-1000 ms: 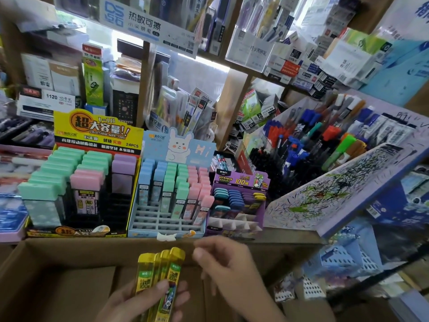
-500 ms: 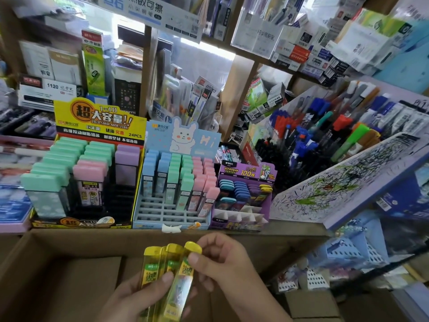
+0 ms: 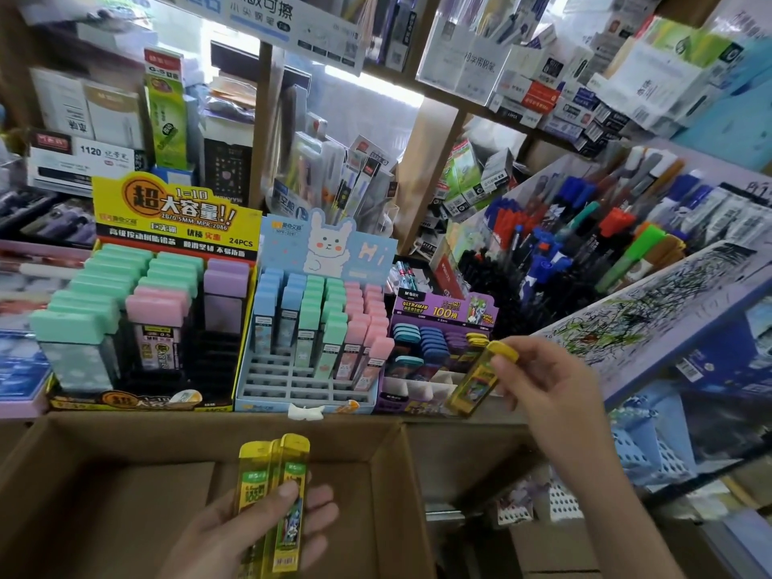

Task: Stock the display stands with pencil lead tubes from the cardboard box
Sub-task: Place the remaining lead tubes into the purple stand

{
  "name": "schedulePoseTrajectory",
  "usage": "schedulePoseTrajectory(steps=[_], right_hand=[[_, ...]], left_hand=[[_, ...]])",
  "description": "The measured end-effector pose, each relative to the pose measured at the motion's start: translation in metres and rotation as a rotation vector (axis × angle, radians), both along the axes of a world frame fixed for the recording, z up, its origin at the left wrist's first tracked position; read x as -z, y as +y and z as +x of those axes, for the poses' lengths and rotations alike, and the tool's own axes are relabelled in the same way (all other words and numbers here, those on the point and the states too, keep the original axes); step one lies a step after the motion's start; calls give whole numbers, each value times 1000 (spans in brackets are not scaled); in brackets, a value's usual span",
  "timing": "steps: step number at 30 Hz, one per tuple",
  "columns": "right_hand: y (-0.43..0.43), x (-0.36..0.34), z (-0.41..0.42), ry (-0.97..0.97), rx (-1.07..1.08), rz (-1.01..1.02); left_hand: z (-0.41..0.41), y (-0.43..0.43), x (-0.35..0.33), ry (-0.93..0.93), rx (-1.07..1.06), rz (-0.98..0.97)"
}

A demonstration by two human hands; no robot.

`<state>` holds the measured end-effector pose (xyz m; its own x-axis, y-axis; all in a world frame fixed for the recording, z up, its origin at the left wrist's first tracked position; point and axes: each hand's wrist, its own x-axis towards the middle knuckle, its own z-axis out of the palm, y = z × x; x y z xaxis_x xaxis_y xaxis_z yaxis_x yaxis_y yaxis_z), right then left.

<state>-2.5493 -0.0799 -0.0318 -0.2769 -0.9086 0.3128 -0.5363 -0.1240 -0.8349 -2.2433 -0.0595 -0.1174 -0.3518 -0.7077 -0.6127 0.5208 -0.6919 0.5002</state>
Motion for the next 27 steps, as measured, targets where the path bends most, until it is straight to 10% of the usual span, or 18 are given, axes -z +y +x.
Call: schedulePoseTrajectory(steps=[27], right_hand=[[-49, 48, -36, 728, 191, -168]], left_hand=[[0, 1, 7, -1, 50, -22]])
